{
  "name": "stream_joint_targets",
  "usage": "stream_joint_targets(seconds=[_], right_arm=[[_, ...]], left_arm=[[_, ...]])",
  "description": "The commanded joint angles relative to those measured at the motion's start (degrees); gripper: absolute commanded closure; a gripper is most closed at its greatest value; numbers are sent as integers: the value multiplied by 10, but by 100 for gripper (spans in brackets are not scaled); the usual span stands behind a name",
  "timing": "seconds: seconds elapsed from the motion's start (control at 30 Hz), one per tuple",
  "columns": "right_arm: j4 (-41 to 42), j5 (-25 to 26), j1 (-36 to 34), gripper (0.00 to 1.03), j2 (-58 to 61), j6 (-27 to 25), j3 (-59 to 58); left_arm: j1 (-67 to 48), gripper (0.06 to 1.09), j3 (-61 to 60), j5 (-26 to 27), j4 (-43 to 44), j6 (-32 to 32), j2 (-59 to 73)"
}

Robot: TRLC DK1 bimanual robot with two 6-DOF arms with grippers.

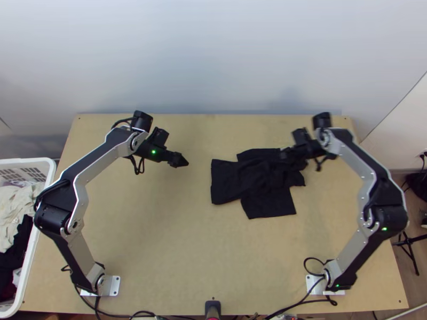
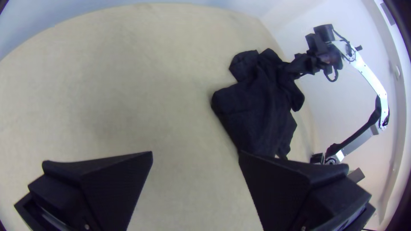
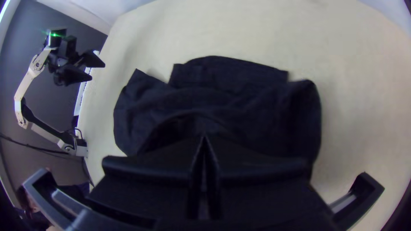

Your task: Fold the t-shirt

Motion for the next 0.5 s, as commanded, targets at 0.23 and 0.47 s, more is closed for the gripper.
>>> stream_joint_targets(seconds=[0.23, 0.47], right_arm=[[-143, 1, -96, 100, -130, -100, -19], [-144, 5, 77, 100, -144, -52, -11]], left_arm=[[29, 11, -7, -1, -25, 17, -4], [26, 11, -32, -9, -30, 38, -28]])
